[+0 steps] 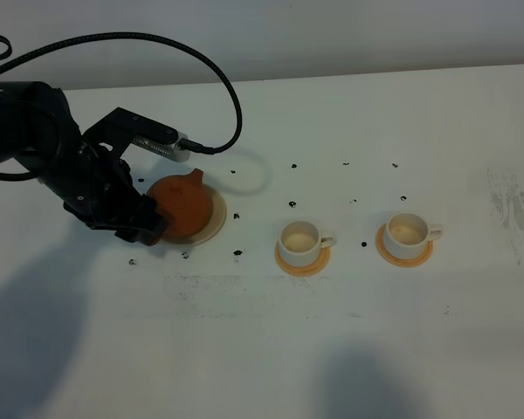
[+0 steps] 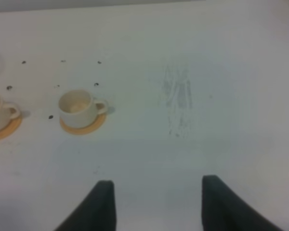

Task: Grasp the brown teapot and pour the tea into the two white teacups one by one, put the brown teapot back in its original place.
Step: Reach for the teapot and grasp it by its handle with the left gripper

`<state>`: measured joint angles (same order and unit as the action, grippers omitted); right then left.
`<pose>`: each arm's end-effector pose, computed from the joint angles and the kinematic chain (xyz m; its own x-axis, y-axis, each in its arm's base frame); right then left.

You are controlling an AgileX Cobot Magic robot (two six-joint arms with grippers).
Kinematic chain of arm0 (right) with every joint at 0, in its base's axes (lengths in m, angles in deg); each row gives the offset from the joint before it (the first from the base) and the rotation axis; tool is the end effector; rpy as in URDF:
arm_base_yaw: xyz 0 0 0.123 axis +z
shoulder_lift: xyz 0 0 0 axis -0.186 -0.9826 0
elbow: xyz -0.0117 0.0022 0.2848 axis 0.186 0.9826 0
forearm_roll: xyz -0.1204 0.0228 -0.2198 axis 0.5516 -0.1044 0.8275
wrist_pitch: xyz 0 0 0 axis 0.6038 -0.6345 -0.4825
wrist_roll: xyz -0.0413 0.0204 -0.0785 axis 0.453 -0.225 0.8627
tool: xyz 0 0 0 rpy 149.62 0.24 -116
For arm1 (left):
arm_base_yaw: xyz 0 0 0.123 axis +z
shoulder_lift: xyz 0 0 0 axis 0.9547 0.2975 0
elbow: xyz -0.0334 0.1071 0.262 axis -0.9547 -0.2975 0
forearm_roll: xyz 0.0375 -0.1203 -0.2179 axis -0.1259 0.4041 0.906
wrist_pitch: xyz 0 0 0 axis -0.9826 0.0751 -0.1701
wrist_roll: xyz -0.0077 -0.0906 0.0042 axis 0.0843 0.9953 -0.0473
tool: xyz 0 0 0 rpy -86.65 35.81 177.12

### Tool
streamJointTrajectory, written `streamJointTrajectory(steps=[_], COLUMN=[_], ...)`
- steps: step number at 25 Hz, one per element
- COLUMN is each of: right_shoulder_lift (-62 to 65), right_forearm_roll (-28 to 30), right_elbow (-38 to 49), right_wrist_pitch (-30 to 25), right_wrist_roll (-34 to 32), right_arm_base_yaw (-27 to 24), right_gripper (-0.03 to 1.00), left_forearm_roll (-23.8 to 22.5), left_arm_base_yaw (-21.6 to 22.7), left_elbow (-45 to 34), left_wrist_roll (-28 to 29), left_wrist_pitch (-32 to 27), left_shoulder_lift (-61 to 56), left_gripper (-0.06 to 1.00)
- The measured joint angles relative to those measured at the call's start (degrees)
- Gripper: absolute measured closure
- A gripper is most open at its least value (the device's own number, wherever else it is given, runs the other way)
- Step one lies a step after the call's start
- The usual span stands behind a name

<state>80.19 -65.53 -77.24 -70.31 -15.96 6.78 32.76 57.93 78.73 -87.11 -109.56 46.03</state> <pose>-0.0044 0.0090 0.2735 -0.4644 0.0508 -0.8842 -0.0073 0.9981 0.0612 0.3482 -0.1014 0.1843 -0.8034 0.4985 -0.3256 0.5289 0.8487 -0.0058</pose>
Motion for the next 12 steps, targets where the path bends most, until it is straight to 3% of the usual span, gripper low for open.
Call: streamJointTrajectory(steps=[12], right_shoulder_lift=[0.0], right_forearm_roll=[0.0], right_elbow=[0.0], right_wrist_pitch=[0.0], right_wrist_roll=[0.0], right_arm_base_yaw=[0.0], right_gripper=[0.55], left_forearm_roll=[0.0], left_arm_base_yaw=[-0.3], left_elbow=[0.0], left_wrist_roll=[-0.8], left_wrist_pitch=[3.7], left_shoulder_lift=[1.8], left_gripper=[0.38])
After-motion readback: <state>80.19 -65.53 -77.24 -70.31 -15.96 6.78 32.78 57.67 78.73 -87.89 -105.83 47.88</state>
